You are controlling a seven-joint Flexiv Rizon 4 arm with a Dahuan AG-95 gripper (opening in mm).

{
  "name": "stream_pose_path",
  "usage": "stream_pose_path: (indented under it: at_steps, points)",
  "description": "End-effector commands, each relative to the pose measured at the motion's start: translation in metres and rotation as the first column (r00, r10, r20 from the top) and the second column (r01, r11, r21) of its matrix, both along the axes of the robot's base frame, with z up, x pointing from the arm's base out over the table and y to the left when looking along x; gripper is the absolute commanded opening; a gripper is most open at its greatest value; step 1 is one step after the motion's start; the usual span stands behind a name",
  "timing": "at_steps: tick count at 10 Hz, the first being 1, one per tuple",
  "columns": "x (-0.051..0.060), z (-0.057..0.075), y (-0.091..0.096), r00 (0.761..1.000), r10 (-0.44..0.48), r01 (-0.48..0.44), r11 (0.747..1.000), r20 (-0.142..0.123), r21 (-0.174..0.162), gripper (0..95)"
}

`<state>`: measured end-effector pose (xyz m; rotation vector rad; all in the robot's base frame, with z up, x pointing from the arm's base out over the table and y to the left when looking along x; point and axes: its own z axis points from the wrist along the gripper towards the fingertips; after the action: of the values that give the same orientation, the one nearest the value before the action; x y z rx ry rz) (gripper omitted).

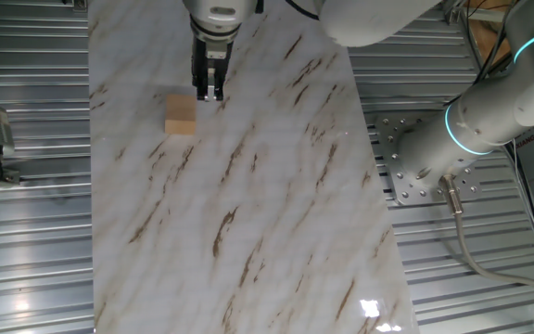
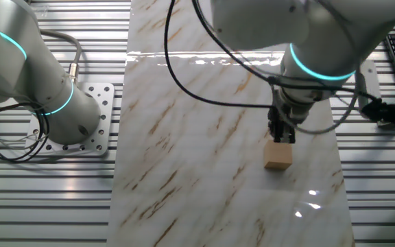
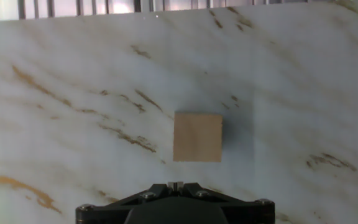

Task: Pick up the small block on the left and move it to the right

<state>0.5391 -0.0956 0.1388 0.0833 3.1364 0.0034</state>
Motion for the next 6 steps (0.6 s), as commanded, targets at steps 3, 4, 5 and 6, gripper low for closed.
stream_pose_path:
  at_steps: [3,4,5,6]
  points:
    - [0.031,-0.005,-0.017,0.993,0.113,-0.113,0.993,-0.017,0.016,0.0]
    - [0.035,-0.008,-0.018,0.993,0.118,-0.117,0.993,-0.009,0.021,0.0]
    - [0.038,-0.012,-0.018,0.993,0.118,-0.118,0.993,0.001,0.021,0.0]
    - [0.04,-0.015,-0.017,0.993,0.119,-0.119,0.993,0.005,0.025,0.0]
